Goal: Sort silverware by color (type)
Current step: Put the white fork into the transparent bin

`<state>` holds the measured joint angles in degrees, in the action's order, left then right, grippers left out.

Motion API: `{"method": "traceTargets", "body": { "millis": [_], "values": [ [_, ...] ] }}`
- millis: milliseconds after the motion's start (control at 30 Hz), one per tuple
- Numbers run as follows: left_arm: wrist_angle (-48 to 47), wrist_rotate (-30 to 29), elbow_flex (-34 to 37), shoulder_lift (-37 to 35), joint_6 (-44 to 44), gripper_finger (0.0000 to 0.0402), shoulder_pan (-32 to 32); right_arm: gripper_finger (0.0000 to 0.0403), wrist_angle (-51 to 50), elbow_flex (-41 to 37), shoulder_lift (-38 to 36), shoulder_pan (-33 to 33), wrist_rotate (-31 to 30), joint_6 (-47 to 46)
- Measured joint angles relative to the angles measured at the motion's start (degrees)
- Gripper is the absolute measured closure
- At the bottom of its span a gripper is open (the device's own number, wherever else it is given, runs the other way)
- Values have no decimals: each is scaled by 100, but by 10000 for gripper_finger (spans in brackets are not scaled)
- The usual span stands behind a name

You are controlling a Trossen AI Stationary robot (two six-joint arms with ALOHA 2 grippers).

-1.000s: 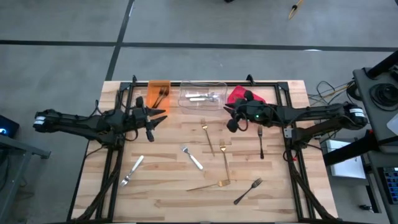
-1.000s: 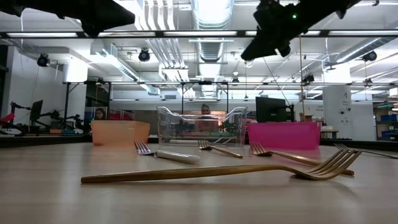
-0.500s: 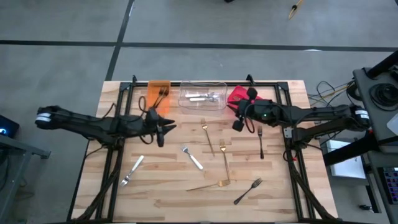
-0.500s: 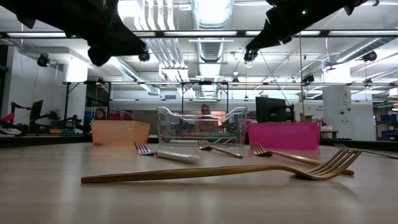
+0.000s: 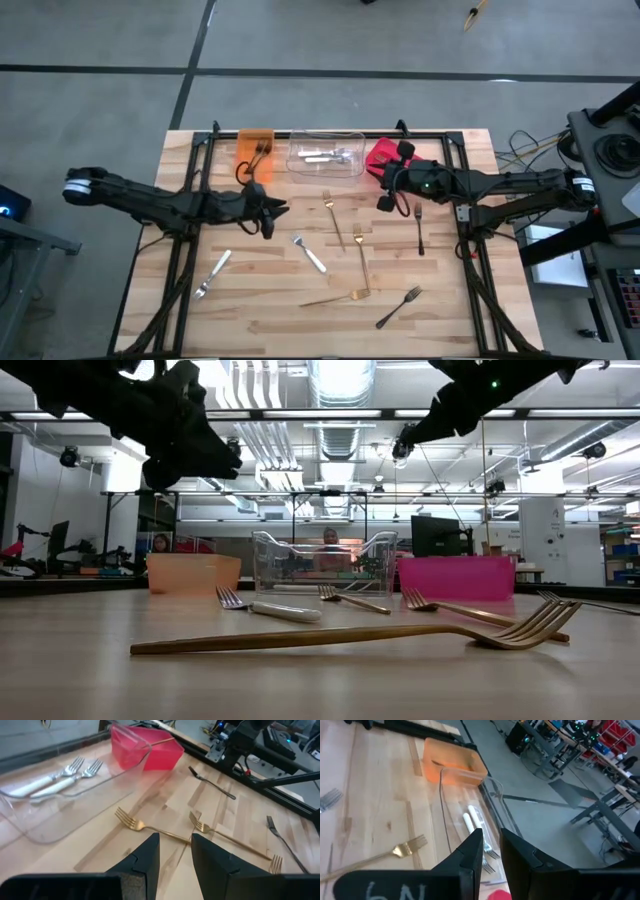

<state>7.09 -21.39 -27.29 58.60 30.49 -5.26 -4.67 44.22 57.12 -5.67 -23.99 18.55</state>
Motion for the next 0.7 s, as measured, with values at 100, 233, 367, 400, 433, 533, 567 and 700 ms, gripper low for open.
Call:
{"method": "traceTargets", "body": {
  "millis": [100, 233, 367, 400, 433, 533, 567, 700],
  "values": [
    [2, 0, 0, 119, 245, 308, 0, 346, -105, -19, 4, 2, -4, 54],
    [6, 0, -17, 214, 613, 308, 0, 346, -100, -149, 4, 2, -2, -17],
    [0, 0, -189, 334, 821, 308, 0, 346, 46, -453, 4, 2, -2, -49],
    [-15, 0, -259, 372, 823, 308, 0, 346, 77, -523, 4, 0, -2, -27],
    [-64, -2, -351, 424, 816, 308, 0, 346, 107, -588, 4, -2, -4, 11],
    [-249, -5, -638, 600, 690, 308, 0, 346, 109, -704, 4, -39, -3, 103],
    [-352, -5, -745, 677, 645, 308, 0, 346, 106, -716, 4, -64, -3, 164],
    [-1183, -5, -1260, 1020, 566, 308, -1, 346, 277, -712, 0, -168, -6, 250]
  ]
}}
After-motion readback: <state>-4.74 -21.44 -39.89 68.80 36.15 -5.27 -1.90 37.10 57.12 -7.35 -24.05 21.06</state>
